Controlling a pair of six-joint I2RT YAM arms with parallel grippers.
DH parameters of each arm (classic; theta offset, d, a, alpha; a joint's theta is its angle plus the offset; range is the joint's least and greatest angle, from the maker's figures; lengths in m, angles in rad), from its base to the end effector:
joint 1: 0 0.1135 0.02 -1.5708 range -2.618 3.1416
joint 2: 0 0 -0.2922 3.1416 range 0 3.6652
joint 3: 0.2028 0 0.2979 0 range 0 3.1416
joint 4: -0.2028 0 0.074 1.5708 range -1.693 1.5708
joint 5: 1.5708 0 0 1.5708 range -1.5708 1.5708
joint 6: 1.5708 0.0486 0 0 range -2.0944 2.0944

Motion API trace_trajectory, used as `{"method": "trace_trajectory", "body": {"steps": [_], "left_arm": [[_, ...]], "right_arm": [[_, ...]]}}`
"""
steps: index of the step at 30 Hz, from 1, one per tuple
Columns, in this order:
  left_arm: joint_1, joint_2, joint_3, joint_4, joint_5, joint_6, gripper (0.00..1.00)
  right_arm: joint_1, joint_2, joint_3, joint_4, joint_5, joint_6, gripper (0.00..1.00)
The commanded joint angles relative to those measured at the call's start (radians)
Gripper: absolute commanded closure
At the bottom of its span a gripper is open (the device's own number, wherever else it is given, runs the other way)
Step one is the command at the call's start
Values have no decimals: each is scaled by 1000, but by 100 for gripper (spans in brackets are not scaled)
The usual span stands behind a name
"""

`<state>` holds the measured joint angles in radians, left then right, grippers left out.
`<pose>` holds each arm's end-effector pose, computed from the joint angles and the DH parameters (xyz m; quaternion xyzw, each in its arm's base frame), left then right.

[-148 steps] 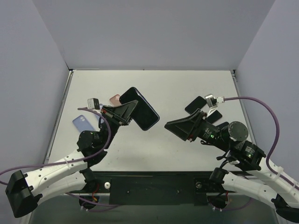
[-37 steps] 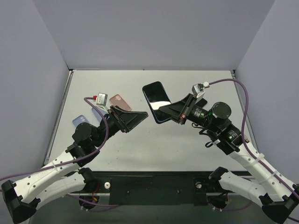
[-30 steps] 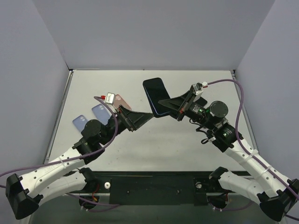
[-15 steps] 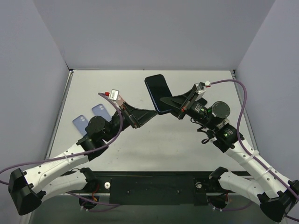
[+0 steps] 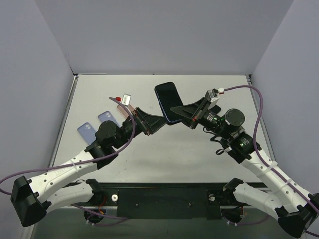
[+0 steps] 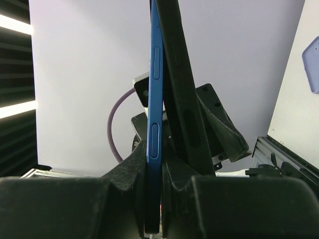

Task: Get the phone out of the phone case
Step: Remove the phone case from the phone, then place the phone case at the center of the board.

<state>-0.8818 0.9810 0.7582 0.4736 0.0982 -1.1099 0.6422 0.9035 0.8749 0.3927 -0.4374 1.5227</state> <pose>0.1704 -0.2144 0.3807 -0.0312 0.6128 -0.6785 0.4038 0.1821 0.1619 0.4367 0.0744 0.5772 0.7676 0.2684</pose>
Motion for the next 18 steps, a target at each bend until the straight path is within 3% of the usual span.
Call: {"method": "trace_trajectory", "body": {"steps": [1, 3, 5, 6, 9, 12, 14, 17, 18], "left_arm": [[9, 22, 82, 11, -9, 25, 32], [15, 39, 113, -77, -69, 27, 49], [38, 67, 160, -218, -156, 22, 75], [50, 93, 209, -275, -181, 15, 97], [168, 180, 308, -539, -281, -37, 100], [294, 327, 352, -601, -272, -74, 100], [374, 422, 351, -566, -243, -90, 100], [466, 582, 378, -351, -129, -36, 100], [478, 669, 398, -349, -99, -28, 100]], "right_arm": [[4, -15, 26, 104, -29, -3, 100], [4, -14, 32, 106, -26, -6, 100], [2, -12, 32, 89, -23, -15, 100], [-9, -12, 29, 51, -11, -25, 100], [-29, -20, 32, -126, 51, -143, 100], [-71, -14, 44, -288, 191, -286, 100], [-113, 17, 15, -327, 264, -360, 100], [-195, 81, -31, -266, 347, -387, 100], [-211, 131, -43, -244, 354, -395, 100]]}}
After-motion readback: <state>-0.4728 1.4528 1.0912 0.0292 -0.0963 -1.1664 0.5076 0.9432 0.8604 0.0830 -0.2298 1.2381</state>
